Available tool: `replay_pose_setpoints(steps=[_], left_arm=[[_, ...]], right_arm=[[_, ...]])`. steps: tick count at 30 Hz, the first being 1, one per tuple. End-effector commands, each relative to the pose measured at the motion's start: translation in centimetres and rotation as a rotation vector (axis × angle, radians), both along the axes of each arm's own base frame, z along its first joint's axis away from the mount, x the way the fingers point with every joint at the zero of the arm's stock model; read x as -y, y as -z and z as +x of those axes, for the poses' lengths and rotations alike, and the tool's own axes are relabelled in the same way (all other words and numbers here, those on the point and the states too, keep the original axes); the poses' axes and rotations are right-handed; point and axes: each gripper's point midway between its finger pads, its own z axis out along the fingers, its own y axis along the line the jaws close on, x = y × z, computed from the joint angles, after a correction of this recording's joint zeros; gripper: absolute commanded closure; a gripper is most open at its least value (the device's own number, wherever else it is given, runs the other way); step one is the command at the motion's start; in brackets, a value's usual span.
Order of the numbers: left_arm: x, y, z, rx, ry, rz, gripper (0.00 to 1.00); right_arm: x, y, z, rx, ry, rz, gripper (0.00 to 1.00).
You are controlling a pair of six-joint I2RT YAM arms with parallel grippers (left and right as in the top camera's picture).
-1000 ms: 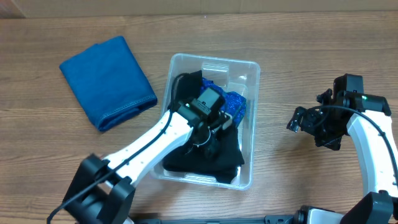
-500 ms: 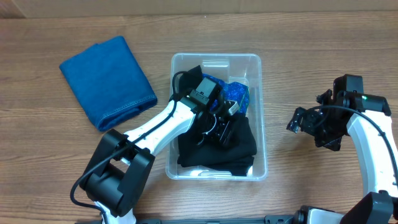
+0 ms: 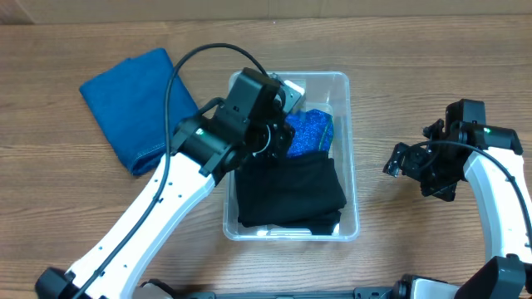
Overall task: Pack container
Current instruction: 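Move the left gripper to the teal denim cloth and grasp its edge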
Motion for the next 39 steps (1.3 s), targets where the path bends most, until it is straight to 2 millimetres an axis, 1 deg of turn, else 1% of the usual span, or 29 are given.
replay_pose_setpoints(steps=[1, 2, 5, 6, 7, 8, 9, 11, 12, 14, 15, 16, 17, 18, 19, 20, 21, 22, 23, 24, 26, 28, 30, 32, 33, 35, 36, 38, 39], left_arm=[[-2.2, 6.5, 2.5, -0.071, -0.158, 0.203, 0.96], [-2.1, 9.1, 2.8, -0.128, -0.170, 0.241, 0.96], [-2.4, 15.7, 2.9, -0.269, -0.196, 0.342, 0.96], [-2.9, 18.4, 2.7, -0.333, -0.229, 0.375, 0.95], [-3.3, 19.9, 2.5, -0.370, -0.242, 0.398, 0.94], [-3.4, 22.4, 1.7, -0.453, -0.234, 0.412, 0.92], [-3.1, 23.4, 1.1, -0.500, -0.210, 0.397, 0.92], [-2.7, 23.5, 0.9, -0.515, -0.165, 0.376, 0.92], [-2.3, 22.5, 1.2, -0.492, -0.127, 0.367, 0.95], [-1.8, 19.5, 2.0, -0.456, -0.109, 0.352, 0.96], [-1.5, 16.0, 2.8, -0.414, -0.106, 0.329, 0.96], [-1.7, 11.8, 3.7, -0.340, -0.115, 0.312, 0.96], [-2.4, 7.8, 4.6, -0.249, -0.146, 0.303, 0.91], [-3.2, 4.0, 5.2, -0.165, -0.176, 0.288, 0.72], [-4.2, 0.5, 5.1, -0.092, -0.200, 0.275, 0.35], [-5.6, -1.8, 4.9, -0.043, -0.235, 0.271, 0.00], [-7.8, -3.6, 4.6, -0.019, -0.294, 0.268, 0.00], [-12.0, -4.8, 4.1, -0.038, -0.432, 0.268, 0.00], [-14.4, -5.1, 3.9, -0.058, -0.507, 0.265, 0.00], [-19.0, -5.3, 3.8, -0.096, -0.639, 0.264, 0.00], [-25.3, -5.0, 3.9, -0.155, -0.812, 0.228, 0.00], [-29.3, -4.3, 4.1, -0.208, -0.911, 0.115, 0.00], [-33.6, -2.6, 4.3, -0.239, -1.004, -0.003, 0.00], [-37.2, 0.4, 3.9, -0.274, -1.089, -0.094, 0.00], [-38.4, 2.3, 3.6, -0.290, -1.110, -0.139, 0.00], [-40.1, 5.8, 3.3, -0.307, -1.112, -0.209, 0.00], [-41.4, 8.3, 2.6, -0.341, -1.153, -0.219, 0.00], [-43.0, 11.0, 1.9, -0.374, -1.172, -0.231, 0.00], [-43.1, 12.1, 2.4, -0.368, -1.102, -0.264, 0.00]], right_arm=[[0.1, -0.4, 0.4, 0.015, 0.007, -0.002, 0.00], [0.1, -0.4, 0.4, 0.014, 0.007, -0.002, 0.00], [0.1, -0.4, 0.4, 0.015, 0.007, -0.002, 0.00], [0.1, -0.4, 0.4, 0.015, 0.006, -0.002, 0.00], [0.1, -0.4, 0.4, 0.015, 0.006, -0.002, 0.00], [0.1, -0.4, 0.4, 0.015, 0.006, -0.002, 0.00], [0.1, -0.4, 0.4, 0.015, 0.007, -0.002, 0.00], [0.1, -0.4, 0.4, 0.015, 0.007, -0.002, 0.00], [0.1, -0.4, 0.4, 0.014, 0.007, -0.002, 0.00], [0.1, -0.4, 0.4, 0.014, 0.007, -0.002, 0.00], [0.1, -0.4, 0.4, 0.014, 0.007, -0.002, 0.00], [0.1, -0.4, 0.4, 0.014, 0.007, -0.002, 0.00], [0.1, -0.4, 0.4, 0.015, 0.006, -0.002, 0.00], [0.1, -0.4, 0.4, 0.014, 0.007, -0.002, 0.00], [0.1, -0.4, 0.4, 0.014, 0.007, -0.002, 0.00], [0.1, -0.4, 0.4, 0.014, 0.007, -0.002, 0.00], [0.1, -0.4, 0.4, 0.014, 0.007, -0.002, 0.00], [0.1, -0.4, 0.4, 0.014, 0.007, -0.002, 0.00], [0.1, -0.4, 0.4, 0.015, 0.006, -0.002, 0.00], [0.2, -0.4, 0.4, 0.015, 0.007, -0.002, 0.00], [0.2, -0.4, 0.5, 0.018, 0.007, -0.003, 0.00], [0.2, -0.4, 0.5, 0.018, 0.006, -0.003, 0.00], [0.2, -0.4, 0.5, 0.018, 0.007, -0.003, 0.00], [0.2, -0.4, 0.5, 0.018, 0.007, -0.003, 0.00], [0.2, -0.4, 0.5, 0.018, 0.007, -0.003, 0.00], [0.2, -0.4, 0.4, 0.017, 0.007, -0.003, 0.00], [0.2, -0.4, 0.4, 0.017, 0.007, -0.002, 0.00], [0.1, -0.4, 0.4, 0.015, 0.007, -0.002, 0.00], [0.1, -0.4, 0.4, 0.015, 0.007, -0.002, 0.00]])
